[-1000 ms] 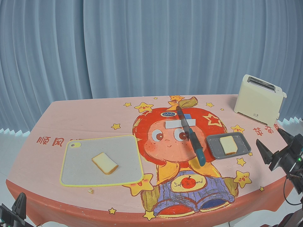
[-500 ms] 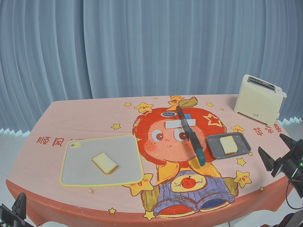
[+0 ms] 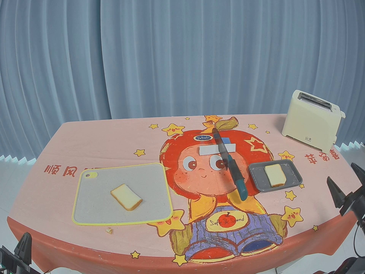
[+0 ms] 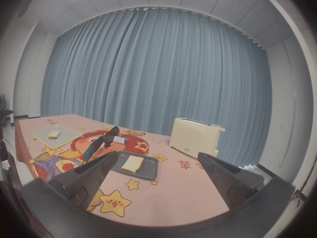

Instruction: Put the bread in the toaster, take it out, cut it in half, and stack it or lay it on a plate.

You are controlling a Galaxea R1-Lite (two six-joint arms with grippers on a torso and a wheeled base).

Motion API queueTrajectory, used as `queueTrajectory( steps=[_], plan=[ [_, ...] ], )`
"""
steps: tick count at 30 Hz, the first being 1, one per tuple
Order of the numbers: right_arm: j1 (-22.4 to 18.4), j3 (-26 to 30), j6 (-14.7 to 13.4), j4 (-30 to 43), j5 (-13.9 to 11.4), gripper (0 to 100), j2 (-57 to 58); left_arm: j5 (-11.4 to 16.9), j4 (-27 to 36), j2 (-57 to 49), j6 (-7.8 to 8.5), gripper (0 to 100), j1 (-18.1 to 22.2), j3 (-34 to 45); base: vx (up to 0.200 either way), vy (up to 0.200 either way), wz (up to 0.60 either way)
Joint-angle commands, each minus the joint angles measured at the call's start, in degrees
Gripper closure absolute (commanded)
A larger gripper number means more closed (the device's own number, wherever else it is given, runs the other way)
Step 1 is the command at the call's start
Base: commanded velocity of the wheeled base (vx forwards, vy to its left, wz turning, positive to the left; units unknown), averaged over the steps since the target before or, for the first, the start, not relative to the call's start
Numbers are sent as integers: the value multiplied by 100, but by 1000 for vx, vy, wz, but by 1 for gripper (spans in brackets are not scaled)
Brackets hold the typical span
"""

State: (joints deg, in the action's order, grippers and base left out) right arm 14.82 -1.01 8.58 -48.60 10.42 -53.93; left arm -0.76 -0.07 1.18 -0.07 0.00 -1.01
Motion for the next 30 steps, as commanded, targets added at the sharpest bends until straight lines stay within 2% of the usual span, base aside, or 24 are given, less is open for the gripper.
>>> queueTrajectory(
  steps=[1,3,8,9,11,13,15,16,18,19,20,22,30],
  plan=[
    [-586,101,-23,299,-23,0,1139,-4,-1,5,-1,100,0,101,0,0,0],
    [-850,101,-32,492,-58,0,1623,5,-1,5,-1,100,0,101,0,0,0],
    [-1025,101,-173,967,-67,0,2220,5,-1,5,-1,100,0,101,0,0,0],
    [-999,92,-489,1397,-84,0,2607,5,-1,5,-1,100,0,101,0,0,0],
    [-973,75,-744,1855,-225,0,2967,5,-1,5,-1,100,0,101,0,0,0],
    [-990,75,-876,2382,-480,0,3372,5,-1,5,-1,100,0,101,0,0,0],
    [-981,101,-867,2909,-700,0,3917,-4,-1,5,-1,100,0,101,0,0,0],
    [-981,101,-867,3006,-726,0,4031,-4,-1,5,-1,100,0,101,0,0,0],
    [-973,101,-762,4175,-1086,0,5042,5,-1,5,-1,100,0,101,0,0,0],
    [-973,101,-735,4315,-1113,0,5086,5,-1,5,7,100,0,101,0,0,0],
    [-990,92,-753,4772,-1095,0,5042,5,-1,5,-1,100,0,101,0,0,0],
    [-981,101,-858,4843,-1060,0,4962,5,-1,5,-1,100,0,101,0,0,0],
    [-1078,101,-920,4834,-1077,0,4971,5,-1,5,-1,100,9,101,0,0,0]
  ],
)
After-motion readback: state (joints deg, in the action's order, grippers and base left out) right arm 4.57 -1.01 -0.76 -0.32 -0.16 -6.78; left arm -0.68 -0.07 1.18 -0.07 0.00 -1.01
